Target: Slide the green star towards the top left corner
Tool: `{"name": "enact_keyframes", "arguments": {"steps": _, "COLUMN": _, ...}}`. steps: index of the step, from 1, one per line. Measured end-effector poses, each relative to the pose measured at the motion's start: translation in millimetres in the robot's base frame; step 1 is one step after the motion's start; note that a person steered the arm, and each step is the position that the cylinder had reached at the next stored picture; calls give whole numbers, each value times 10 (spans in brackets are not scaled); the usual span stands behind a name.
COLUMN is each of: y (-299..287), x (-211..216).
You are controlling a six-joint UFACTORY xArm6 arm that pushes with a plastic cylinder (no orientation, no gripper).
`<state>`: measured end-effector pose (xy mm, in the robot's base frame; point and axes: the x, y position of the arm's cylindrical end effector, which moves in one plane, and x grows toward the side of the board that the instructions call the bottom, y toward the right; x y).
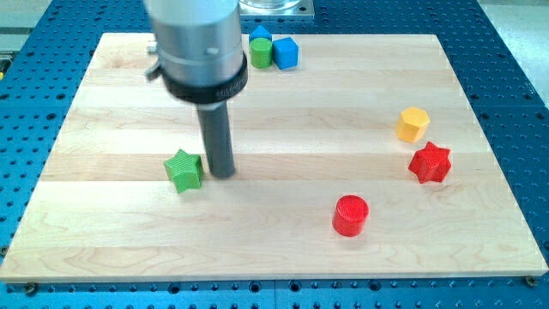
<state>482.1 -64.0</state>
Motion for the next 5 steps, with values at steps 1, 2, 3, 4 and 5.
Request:
{"name": "enact_keyframes", "arguments": {"steps": 1, "y": -105, "x": 809}}
{"name": "enact_keyframes", "arguments": {"steps": 2, "y": -748, "x": 715}}
{"name": "enact_keyframes", "arguments": {"steps": 3, "y": -105, "x": -62}}
{"name": "enact_keyframes", "arguments": {"steps": 4, "y": 236, "x": -1032}}
{"name": "enact_keyframes", "arguments": {"steps": 5, "y": 162, "x": -1530}}
